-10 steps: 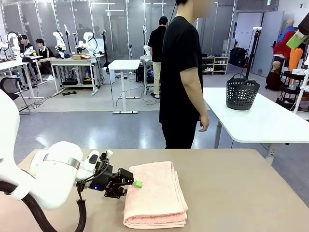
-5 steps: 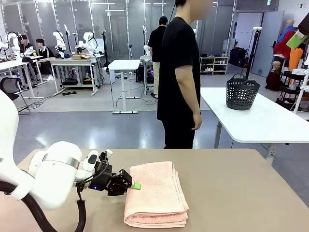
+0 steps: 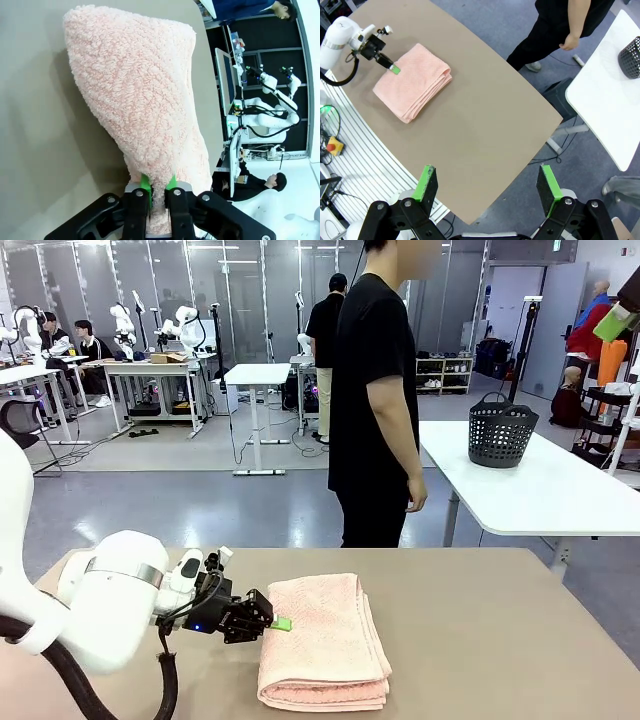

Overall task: Fold the towel.
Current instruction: Pick up the 100 cm Hotel Towel and place it on the left side of the table.

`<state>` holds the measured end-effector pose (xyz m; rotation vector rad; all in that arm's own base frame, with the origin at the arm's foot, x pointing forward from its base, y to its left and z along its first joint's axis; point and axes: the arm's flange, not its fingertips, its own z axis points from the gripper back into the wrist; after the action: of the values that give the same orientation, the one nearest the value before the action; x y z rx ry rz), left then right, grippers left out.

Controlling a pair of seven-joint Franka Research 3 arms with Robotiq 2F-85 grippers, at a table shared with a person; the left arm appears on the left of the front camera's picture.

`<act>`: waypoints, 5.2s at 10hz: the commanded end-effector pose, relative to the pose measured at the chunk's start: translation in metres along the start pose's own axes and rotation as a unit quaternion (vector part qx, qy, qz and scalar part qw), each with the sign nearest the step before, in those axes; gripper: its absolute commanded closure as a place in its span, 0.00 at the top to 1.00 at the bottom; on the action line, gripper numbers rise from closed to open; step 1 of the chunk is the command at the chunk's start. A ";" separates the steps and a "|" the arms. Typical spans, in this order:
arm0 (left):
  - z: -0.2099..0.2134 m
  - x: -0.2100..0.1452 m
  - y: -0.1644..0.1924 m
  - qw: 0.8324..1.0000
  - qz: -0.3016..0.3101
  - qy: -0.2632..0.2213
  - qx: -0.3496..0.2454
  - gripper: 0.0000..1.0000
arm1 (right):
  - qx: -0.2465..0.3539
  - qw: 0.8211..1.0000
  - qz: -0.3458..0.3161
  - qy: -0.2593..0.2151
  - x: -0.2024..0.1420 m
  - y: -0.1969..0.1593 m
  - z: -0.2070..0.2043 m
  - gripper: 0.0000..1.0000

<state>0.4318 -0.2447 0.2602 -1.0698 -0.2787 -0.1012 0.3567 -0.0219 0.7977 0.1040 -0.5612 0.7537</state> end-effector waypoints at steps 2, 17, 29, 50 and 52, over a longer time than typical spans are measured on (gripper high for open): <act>0.000 0.001 0.002 1.000 0.003 0.000 0.001 0.00 | 0.001 1.000 -0.007 -0.004 0.002 0.000 0.001 1.00; 0.244 0.055 0.005 0.998 -0.021 -0.017 0.061 0.12 | 0.001 1.000 -0.007 -0.004 0.002 0.000 0.001 1.00; 0.336 0.064 0.154 0.973 -0.014 -0.004 0.232 0.49 | 0.001 1.000 -0.007 -0.004 0.002 0.000 0.001 1.00; 0.361 0.066 0.111 0.960 -0.029 -0.002 0.279 1.00 | 0.001 1.000 -0.007 -0.004 0.002 0.000 0.001 1.00; 0.361 0.066 0.111 0.960 -0.029 -0.002 0.279 1.00 | 0.001 1.000 -0.007 -0.004 0.002 0.000 0.001 1.00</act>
<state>0.4509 0.1276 0.3459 -0.4984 -0.3155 -0.0677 0.3569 -0.0224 0.7987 0.1037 -0.5630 0.7531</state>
